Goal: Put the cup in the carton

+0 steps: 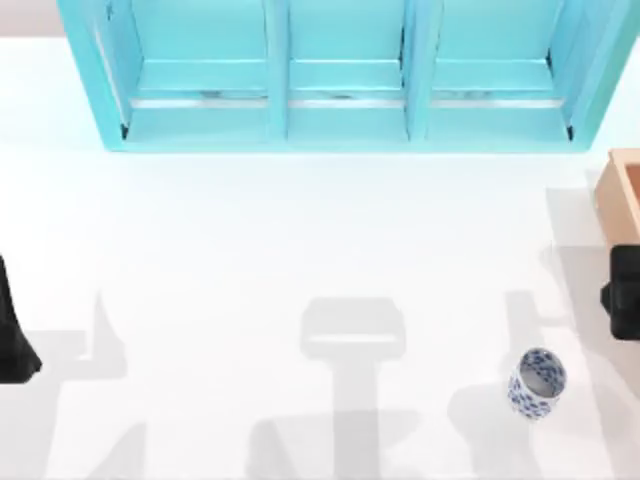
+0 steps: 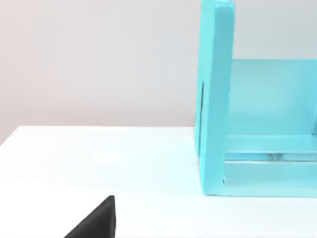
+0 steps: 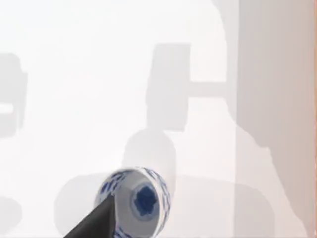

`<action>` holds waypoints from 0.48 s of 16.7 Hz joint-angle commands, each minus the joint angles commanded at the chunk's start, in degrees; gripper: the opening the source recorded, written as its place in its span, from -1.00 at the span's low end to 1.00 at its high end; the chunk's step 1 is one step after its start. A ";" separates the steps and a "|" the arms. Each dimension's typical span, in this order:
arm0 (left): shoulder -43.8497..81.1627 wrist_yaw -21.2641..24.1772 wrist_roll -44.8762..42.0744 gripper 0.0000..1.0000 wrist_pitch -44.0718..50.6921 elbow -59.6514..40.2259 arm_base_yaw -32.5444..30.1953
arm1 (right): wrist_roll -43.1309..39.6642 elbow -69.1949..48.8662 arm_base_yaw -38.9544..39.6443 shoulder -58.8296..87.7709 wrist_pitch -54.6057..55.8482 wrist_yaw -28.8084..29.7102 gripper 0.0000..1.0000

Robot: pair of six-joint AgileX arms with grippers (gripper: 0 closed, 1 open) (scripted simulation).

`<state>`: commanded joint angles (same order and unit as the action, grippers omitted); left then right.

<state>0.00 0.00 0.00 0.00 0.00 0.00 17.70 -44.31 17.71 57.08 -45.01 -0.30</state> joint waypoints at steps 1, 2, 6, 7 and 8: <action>0.00 0.00 0.00 1.00 0.00 0.00 0.00 | 1.62 -3.64 1.36 4.65 -3.52 -0.24 1.00; 0.00 0.00 0.00 1.00 0.00 0.00 0.00 | 3.25 -7.17 2.51 9.08 -6.86 -0.32 1.00; 0.00 0.00 0.00 1.00 0.00 0.00 0.00 | 8.30 -19.06 6.43 23.77 -18.27 0.25 1.00; 0.00 0.00 0.00 1.00 0.00 0.00 0.00 | 9.01 -21.19 7.40 26.52 -20.43 0.33 1.00; 0.00 0.00 0.00 1.00 0.00 0.00 0.00 | 9.50 -22.91 8.29 28.78 -22.25 0.36 1.00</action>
<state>0.00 0.00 0.00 0.00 0.00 0.00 27.21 -67.23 26.01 85.86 -67.26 0.06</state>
